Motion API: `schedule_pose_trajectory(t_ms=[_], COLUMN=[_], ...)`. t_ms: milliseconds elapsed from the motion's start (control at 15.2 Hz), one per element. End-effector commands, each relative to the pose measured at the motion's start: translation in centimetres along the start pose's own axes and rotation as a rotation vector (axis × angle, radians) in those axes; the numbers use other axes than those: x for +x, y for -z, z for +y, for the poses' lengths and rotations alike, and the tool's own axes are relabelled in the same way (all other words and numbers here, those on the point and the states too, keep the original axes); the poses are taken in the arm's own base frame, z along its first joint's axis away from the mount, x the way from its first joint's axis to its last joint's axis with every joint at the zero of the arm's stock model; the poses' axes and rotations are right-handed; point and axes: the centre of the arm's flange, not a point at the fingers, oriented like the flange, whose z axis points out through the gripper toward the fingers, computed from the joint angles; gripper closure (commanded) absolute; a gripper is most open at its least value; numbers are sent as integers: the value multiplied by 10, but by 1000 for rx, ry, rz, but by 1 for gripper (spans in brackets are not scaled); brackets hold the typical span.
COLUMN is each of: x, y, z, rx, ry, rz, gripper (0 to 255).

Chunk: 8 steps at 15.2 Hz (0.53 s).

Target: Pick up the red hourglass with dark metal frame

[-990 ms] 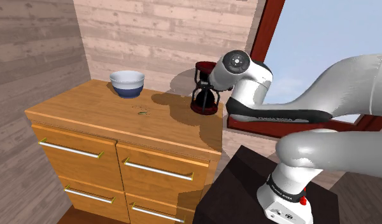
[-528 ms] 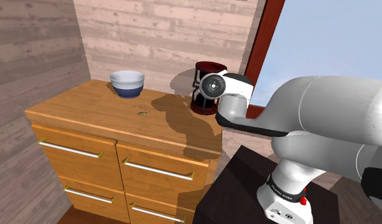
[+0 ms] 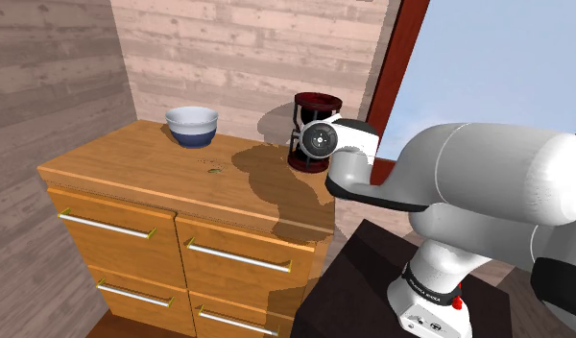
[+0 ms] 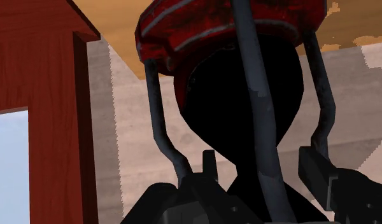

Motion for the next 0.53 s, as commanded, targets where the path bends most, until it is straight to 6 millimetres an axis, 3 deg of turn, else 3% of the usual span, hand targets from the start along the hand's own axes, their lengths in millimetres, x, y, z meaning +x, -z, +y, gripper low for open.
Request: schedule_pose_trajectory(t_ms=[0, 462], x=[-1, 3], y=[-1, 2], z=[0, -1], rx=[1, 1], ry=[2, 2], rz=[-2, -2], gripper=[255, 255])
